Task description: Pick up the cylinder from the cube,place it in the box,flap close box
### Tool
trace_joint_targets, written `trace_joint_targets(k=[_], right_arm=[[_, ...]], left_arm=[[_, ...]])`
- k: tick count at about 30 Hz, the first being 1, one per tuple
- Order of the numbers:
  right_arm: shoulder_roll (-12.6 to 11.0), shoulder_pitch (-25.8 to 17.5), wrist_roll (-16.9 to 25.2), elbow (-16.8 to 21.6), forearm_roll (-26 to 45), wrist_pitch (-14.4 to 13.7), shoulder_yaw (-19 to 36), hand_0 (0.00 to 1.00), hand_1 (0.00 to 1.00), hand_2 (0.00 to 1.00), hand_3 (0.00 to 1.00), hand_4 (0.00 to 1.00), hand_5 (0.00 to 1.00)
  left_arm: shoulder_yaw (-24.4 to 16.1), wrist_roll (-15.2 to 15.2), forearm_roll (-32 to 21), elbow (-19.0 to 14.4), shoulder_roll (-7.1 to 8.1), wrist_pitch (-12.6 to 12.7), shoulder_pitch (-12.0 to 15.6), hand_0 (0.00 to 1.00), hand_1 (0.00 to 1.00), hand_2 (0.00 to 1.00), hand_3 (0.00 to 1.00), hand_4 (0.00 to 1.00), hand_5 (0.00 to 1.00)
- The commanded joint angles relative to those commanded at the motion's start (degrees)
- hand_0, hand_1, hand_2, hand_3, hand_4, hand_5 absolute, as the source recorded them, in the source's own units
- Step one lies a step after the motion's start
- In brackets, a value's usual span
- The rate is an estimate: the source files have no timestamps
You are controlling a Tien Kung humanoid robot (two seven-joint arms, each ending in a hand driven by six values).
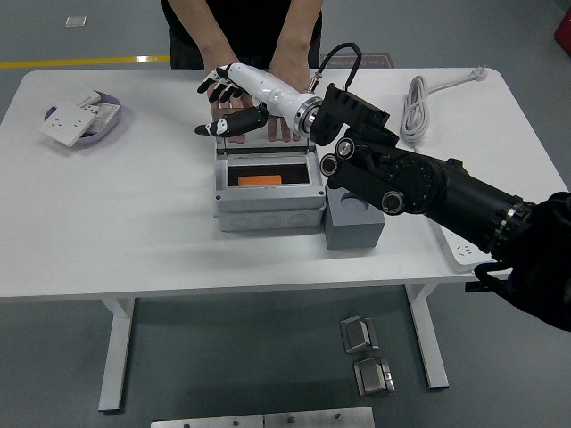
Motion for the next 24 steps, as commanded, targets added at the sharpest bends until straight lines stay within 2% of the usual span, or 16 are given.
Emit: trace_joint_targets(k=[8, 12, 16, 24], right_arm=[[0.0, 0.7, 1.5, -9.4, 2.8, -0.2, -1.0, 0.724, 0.675, 0.666, 0.737, 0.918, 0.383], [0.0, -0.1, 2.1, -12.3, 4.0, -0.3, -2.0, 0.724, 0.674, 0.664, 0.735, 0.916, 0.386], [0.0, -0.8, 2.4, -13.2, 4.6, -0.4, -2.9, 0.724, 0.674, 0.664, 0.735, 0.916, 0.386], [0.0, -1.9, 2.9, -12.5, 4.5, -0.5, -4.1, 0.715, 0.673, 0.662, 0.731, 0.913, 0.395]], left_arm=[[0.2, -0.3, 0.1, 0.0, 0.34, -0.2, -1.1, 0.584, 0.626, 0.583, 0.612, 0.581, 0.216], [1.0, -0.7, -0.6, 0.0, 0.32, -0.3, -1.5, 0.584, 0.627, 0.583, 0.612, 0.58, 0.215], [1.5, -1.1, -1.1, 0.0, 0.2, -0.3, -1.6, 0.584, 0.627, 0.583, 0.612, 0.58, 0.215], [2.0, -1.4, -1.3, 0.0, 0.23, -0.3, -1.7, 0.585, 0.627, 0.583, 0.612, 0.58, 0.212]])
